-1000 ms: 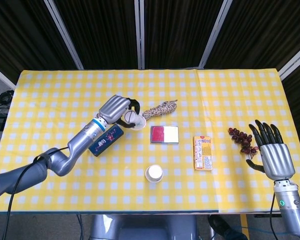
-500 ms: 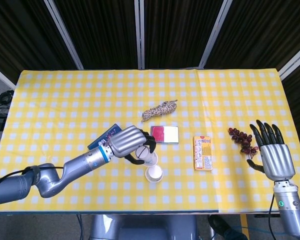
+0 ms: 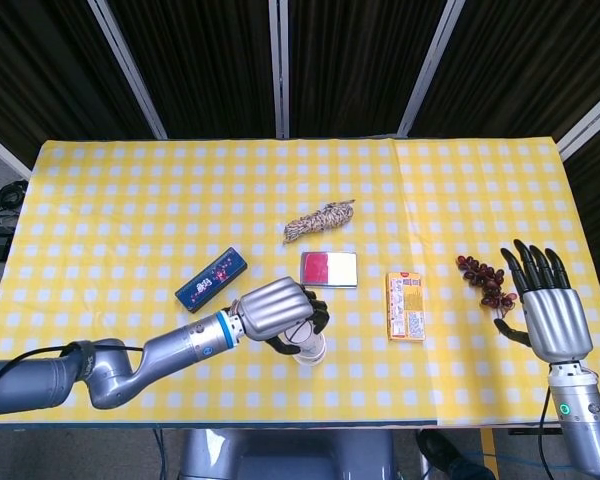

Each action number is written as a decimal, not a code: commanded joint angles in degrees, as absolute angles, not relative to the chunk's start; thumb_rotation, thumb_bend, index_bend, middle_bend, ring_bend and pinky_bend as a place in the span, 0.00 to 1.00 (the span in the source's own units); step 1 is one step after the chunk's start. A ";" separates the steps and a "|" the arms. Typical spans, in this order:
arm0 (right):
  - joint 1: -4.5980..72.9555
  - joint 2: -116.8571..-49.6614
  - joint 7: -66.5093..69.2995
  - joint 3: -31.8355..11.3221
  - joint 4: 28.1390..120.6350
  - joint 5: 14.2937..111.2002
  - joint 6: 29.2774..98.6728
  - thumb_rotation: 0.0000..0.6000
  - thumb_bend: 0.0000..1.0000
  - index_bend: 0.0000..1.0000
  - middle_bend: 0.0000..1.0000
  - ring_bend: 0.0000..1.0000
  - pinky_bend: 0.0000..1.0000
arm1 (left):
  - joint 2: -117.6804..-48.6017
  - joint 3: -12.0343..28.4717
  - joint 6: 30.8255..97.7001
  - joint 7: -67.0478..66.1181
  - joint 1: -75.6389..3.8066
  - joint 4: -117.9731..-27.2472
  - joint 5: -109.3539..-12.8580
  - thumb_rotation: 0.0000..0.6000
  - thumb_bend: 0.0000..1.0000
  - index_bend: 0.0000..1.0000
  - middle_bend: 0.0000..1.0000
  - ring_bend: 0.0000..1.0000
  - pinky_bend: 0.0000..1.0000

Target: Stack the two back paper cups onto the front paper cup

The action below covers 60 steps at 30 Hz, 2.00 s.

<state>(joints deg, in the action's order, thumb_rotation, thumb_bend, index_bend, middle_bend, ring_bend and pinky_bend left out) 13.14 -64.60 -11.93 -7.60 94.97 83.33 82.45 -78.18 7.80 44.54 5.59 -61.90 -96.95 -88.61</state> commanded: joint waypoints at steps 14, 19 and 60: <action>12.93 -64.39 -11.49 -7.60 95.16 83.70 82.54 1.00 0.00 0.00 0.00 0.00 0.00 | -81.95 7.09 44.06 -1.99 -62.48 -95.49 -87.10 1.00 0.19 0.51 0.44 0.46 0.56; 12.93 -64.40 -11.38 -7.57 95.13 83.78 82.41 1.00 0.00 0.00 0.00 0.00 0.00 | -83.09 6.83 43.62 -2.98 -62.80 -94.44 -86.83 1.00 0.19 0.51 0.43 0.46 0.56; 12.38 -63.23 -9.77 -7.24 96.86 85.71 83.23 1.00 0.00 0.00 0.00 0.00 0.00 | -72.26 2.64 73.02 -27.48 -37.90 -105.50 -67.54 1.00 0.00 0.00 0.00 0.00 0.00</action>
<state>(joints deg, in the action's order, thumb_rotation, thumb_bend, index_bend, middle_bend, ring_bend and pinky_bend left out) 12.38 -63.24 -9.77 -7.24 96.86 85.70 83.22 -76.09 3.58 68.76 -26.30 -41.68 -102.32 -69.80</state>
